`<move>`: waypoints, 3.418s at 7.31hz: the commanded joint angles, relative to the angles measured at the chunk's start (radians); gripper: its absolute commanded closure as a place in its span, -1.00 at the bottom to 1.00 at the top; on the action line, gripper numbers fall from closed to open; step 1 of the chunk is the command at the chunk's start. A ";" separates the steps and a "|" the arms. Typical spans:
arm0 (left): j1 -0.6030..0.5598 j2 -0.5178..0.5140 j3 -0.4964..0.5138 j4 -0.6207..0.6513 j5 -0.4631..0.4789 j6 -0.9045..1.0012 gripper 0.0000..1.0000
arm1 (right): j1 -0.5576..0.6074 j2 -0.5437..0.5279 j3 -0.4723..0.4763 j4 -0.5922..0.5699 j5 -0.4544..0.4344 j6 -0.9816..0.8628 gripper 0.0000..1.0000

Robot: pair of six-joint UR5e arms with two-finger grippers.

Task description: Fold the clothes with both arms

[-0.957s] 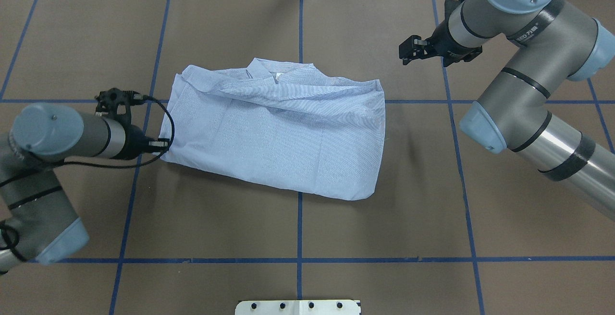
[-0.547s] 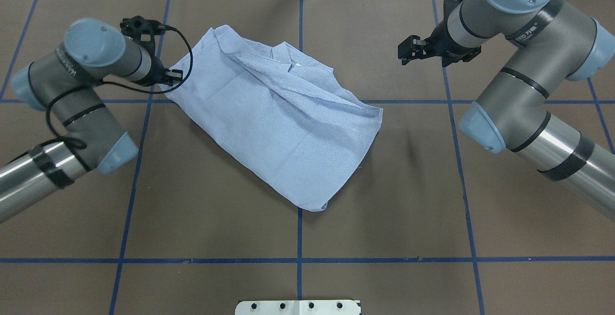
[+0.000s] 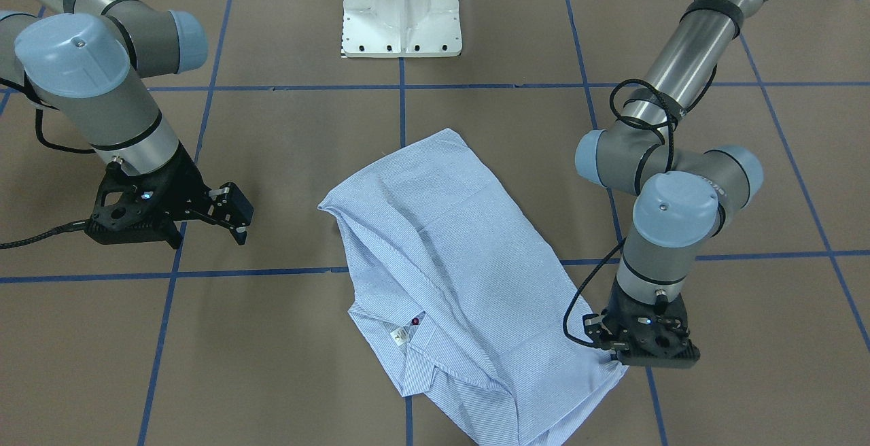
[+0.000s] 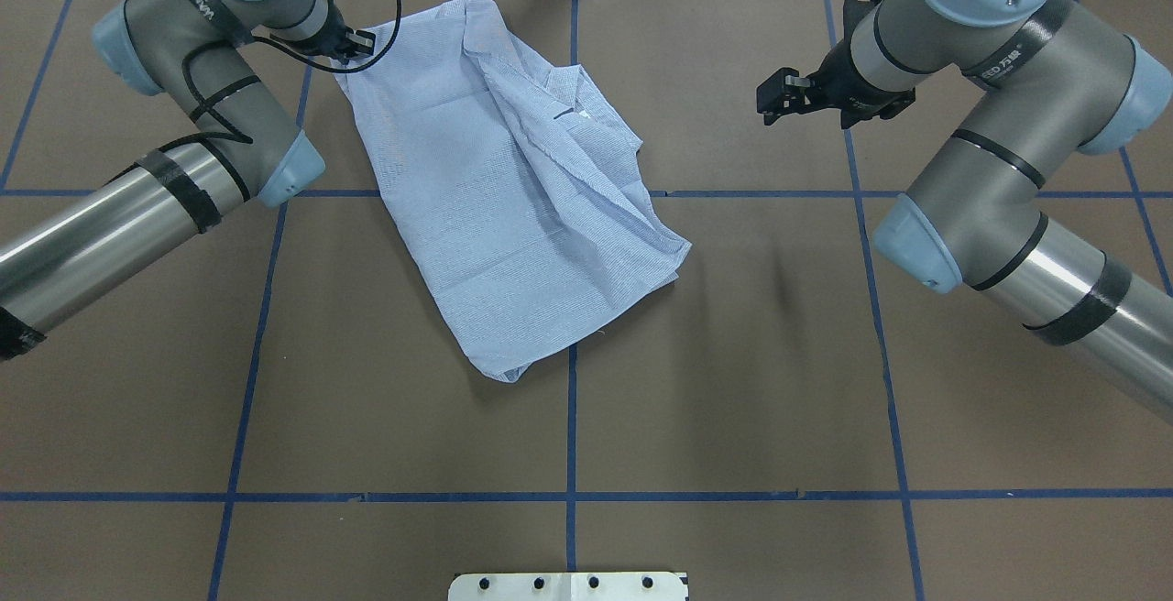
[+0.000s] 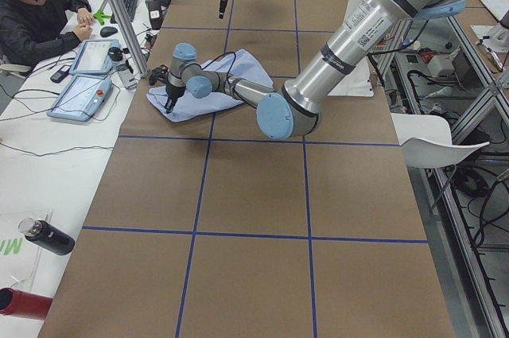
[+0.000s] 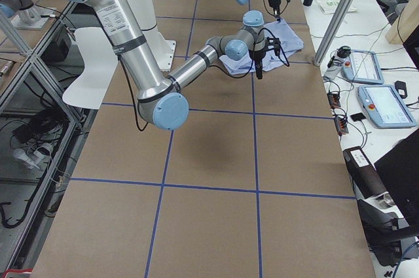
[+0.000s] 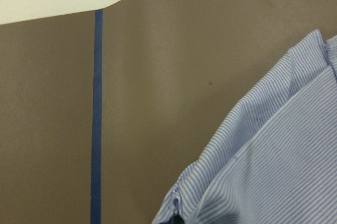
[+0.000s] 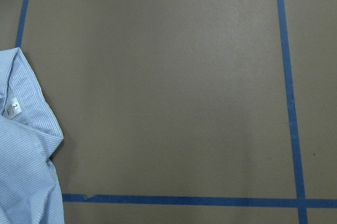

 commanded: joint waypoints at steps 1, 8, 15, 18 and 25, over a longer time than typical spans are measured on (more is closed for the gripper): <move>-0.058 0.010 -0.004 -0.041 -0.131 0.042 -1.00 | -0.034 0.009 -0.010 0.003 -0.005 0.038 -1.00; -0.086 0.225 -0.298 -0.045 -0.292 -0.005 -1.00 | -0.270 0.307 -0.229 -0.001 -0.284 0.225 -0.93; -0.084 0.248 -0.324 -0.044 -0.299 -0.011 -1.00 | -0.384 0.391 -0.345 -0.130 -0.606 -0.366 -0.92; -0.084 0.248 -0.323 -0.044 -0.299 -0.011 -1.00 | -0.401 0.387 -0.355 -0.164 -0.646 -0.420 -0.78; -0.084 0.248 -0.332 -0.039 -0.304 -0.010 -1.00 | -0.165 0.391 -0.547 -0.058 -0.581 -0.527 -0.68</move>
